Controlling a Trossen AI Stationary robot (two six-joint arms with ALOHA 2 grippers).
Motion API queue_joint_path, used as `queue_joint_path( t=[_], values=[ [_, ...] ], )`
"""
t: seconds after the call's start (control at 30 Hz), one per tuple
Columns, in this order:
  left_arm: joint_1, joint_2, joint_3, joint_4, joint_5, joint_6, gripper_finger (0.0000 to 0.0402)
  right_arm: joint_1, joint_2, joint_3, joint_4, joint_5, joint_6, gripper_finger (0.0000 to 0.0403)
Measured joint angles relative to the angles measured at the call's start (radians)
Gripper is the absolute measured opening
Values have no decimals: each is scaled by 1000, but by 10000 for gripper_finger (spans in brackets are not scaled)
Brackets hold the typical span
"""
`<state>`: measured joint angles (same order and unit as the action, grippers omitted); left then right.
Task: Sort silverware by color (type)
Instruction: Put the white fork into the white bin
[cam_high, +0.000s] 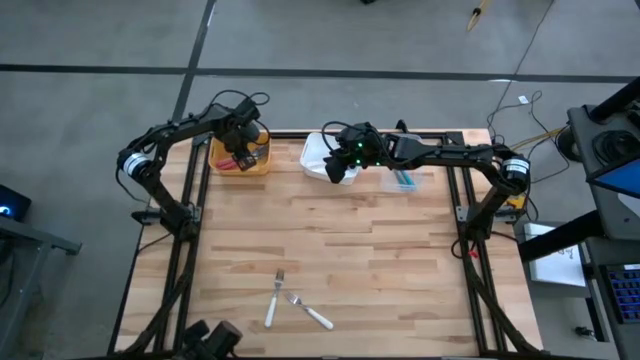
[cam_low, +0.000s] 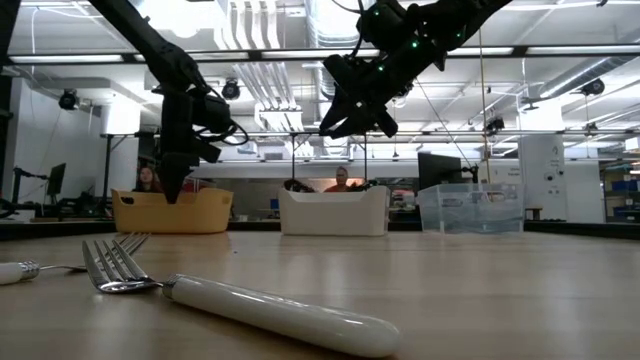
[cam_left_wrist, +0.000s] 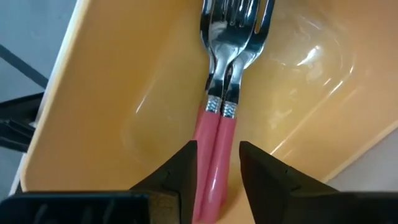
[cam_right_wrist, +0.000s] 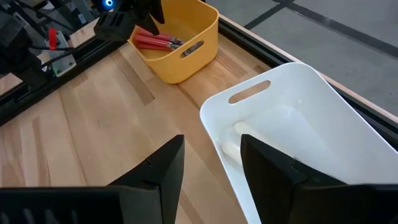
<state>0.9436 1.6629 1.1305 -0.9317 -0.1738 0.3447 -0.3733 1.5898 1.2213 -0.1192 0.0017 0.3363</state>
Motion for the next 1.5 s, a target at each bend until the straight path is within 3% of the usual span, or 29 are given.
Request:
queue_joint_path(
  t=[0.43, 0.77, 1.17, 1.5],
  values=[
    [0, -99, -8, -36, 8, -96, 102, 0, 0, 0, 0, 0, -8, 148],
    [-54, -282, -132, -3, 68, -246, 102, 0, 0, -5, 1, 0, -10, 148],
    [-320, -557, -362, 117, 104, -437, 102, 3, 0, -18, 1, -1, -8, 148],
    [-632, -751, -579, 500, 391, -460, 102, 23, 0, -18, 2, -1, -7, 148]
  ],
)
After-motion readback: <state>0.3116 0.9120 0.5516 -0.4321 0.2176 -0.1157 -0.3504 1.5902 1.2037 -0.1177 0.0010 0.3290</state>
